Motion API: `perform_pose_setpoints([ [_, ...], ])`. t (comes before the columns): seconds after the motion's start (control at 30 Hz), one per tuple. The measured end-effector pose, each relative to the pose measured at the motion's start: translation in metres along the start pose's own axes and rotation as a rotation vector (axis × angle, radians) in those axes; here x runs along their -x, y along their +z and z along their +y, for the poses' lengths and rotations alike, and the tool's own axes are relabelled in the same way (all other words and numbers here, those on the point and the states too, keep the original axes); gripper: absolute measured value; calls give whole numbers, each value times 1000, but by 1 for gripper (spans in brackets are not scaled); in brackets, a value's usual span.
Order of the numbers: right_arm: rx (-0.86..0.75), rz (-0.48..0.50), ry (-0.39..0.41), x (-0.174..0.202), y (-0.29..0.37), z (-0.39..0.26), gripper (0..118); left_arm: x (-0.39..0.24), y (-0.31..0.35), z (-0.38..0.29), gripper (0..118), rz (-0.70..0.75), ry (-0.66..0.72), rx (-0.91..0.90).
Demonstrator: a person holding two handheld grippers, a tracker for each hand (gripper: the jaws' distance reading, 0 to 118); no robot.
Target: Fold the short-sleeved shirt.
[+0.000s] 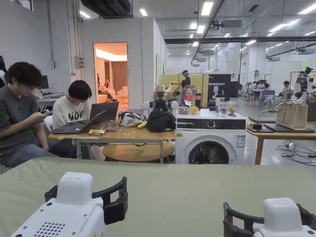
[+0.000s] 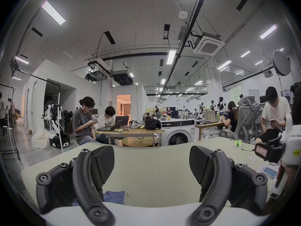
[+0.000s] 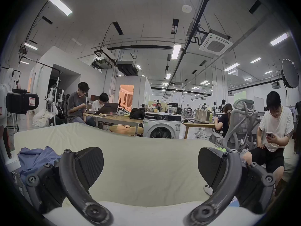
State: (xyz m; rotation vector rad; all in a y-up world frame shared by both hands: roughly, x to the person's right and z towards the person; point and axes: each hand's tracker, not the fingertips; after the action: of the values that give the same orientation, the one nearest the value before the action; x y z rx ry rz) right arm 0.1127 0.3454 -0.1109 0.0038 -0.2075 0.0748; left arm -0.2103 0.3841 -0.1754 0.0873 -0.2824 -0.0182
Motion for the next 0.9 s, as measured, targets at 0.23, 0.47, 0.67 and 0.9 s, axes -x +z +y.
perform_pose_setpoints([
  [0.23, -9, -17, 20, 2, 1, 1, 115, 2, -1, -3, 95, 16, -10, 13],
  [0.47, -5, -10, 16, 2, 2, -1, 115, 3, 3, -3, 95, 26, -9, 5],
  [0.67, -9, -7, 15, 3, 4, 0, 115, 5, 4, -2, 95, 30, -12, 0],
  [0.9, -9, -21, 38, 5, 6, 3, 115, 3, 7, -4, 95, 29, -34, 16],
])
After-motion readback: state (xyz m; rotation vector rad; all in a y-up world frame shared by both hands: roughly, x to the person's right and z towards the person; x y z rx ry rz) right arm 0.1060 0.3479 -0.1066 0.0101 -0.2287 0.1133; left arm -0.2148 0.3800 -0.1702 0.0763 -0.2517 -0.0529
